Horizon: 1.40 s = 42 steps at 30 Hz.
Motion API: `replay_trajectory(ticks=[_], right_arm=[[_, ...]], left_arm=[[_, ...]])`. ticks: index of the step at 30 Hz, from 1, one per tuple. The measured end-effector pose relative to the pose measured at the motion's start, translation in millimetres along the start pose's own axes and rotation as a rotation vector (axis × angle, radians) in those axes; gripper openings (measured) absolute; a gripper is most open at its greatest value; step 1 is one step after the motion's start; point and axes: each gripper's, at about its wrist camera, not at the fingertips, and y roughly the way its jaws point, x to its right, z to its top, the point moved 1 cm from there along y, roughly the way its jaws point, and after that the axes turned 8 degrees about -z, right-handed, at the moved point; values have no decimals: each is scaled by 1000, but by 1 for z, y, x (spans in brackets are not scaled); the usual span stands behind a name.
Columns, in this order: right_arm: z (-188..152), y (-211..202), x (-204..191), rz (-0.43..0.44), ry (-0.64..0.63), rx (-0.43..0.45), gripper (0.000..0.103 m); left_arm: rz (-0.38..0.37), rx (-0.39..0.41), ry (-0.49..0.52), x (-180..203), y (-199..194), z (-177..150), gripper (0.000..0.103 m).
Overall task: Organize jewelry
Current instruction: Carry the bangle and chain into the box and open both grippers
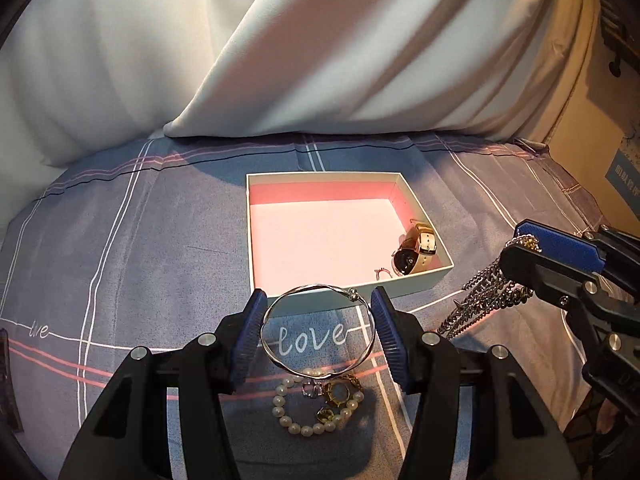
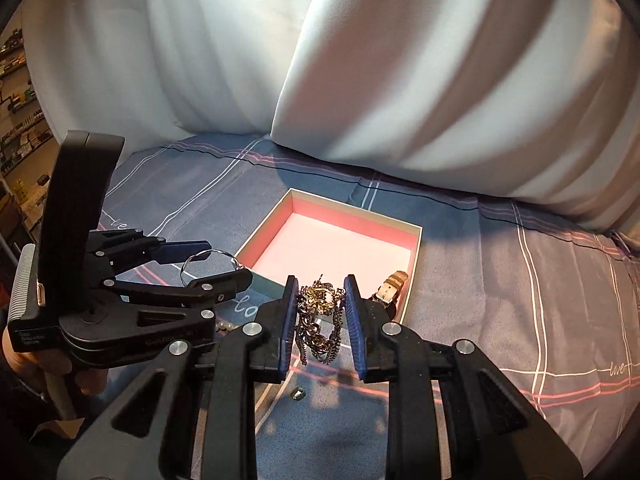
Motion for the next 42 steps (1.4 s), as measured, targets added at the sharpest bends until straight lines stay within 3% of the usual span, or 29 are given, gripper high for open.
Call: replay_trajectory(ticks=[6, 17, 30, 42], right_arm=[[28, 0, 2, -9, -16, 34, 24], [54, 46, 15, -46, 1, -6, 24], [32, 107, 19, -62, 12, -129, 24], [25, 118, 21, -71, 13, -165, 24]], left_arm=[[6, 43, 11, 3, -10, 25, 53], [-8, 42, -51, -14, 11, 61, 53], [28, -54, -96, -29, 65, 58, 53], [35, -78, -103, -34, 76, 51, 53]])
